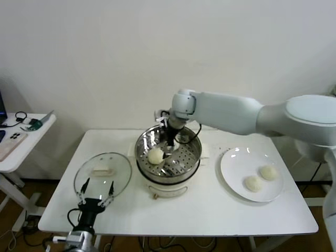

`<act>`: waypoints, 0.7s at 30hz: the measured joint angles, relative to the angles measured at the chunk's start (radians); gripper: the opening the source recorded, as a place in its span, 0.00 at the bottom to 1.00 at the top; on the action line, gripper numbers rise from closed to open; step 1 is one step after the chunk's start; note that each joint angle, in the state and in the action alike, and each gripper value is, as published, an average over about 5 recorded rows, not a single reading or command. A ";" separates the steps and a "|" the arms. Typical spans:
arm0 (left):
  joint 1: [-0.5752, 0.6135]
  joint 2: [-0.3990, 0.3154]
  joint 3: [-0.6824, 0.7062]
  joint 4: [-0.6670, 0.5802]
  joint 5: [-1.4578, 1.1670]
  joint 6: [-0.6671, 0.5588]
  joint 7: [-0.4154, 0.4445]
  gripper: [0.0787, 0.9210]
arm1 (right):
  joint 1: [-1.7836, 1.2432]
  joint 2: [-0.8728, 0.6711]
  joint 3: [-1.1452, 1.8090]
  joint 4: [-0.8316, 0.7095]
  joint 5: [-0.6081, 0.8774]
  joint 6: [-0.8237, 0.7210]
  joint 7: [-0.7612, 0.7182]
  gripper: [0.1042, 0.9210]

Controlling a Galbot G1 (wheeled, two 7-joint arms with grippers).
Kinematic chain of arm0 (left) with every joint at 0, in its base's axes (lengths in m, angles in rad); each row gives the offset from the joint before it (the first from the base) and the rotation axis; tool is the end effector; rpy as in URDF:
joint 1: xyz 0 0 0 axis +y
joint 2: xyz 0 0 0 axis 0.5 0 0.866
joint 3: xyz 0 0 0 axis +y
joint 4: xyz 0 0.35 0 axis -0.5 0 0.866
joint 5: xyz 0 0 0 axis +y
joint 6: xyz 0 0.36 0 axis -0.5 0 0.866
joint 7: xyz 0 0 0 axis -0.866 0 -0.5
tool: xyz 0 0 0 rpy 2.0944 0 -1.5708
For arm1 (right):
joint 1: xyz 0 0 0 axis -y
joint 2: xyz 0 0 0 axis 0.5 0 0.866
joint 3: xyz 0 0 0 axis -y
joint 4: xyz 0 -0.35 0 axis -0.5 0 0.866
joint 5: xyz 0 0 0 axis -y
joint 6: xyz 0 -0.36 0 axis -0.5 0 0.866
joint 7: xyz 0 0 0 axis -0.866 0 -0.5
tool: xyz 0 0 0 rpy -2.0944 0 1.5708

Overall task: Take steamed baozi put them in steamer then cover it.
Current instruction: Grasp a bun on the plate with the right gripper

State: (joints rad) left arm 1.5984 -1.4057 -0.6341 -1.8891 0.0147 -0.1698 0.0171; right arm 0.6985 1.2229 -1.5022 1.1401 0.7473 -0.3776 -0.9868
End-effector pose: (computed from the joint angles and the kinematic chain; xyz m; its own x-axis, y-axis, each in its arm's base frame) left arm 0.1701 0.0762 -0.3721 -0.9984 0.0001 0.0561 0.0119 0.9776 0.2100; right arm 0.5868 0.1057 -0.0423 -0.0951 -0.2872 0.9531 -0.9747 -0.1678 -0.1478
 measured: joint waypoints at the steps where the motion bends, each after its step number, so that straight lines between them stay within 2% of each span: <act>1: -0.001 0.000 0.001 0.000 0.000 0.001 0.000 0.88 | 0.021 -0.025 -0.011 0.015 -0.004 0.010 -0.010 0.88; 11: -0.014 -0.002 0.004 0.003 -0.004 0.011 -0.003 0.88 | 0.139 -0.323 -0.093 0.187 -0.116 0.074 -0.060 0.88; 21: 0.009 -0.015 0.007 -0.046 0.012 0.023 -0.003 0.88 | -0.041 -0.588 0.023 0.228 -0.329 0.118 -0.093 0.88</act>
State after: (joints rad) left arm 1.6070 -1.4210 -0.6273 -1.9348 0.0272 -0.1465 0.0141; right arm 0.6580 0.6348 -1.4796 1.3677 0.4187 -0.2593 -1.0795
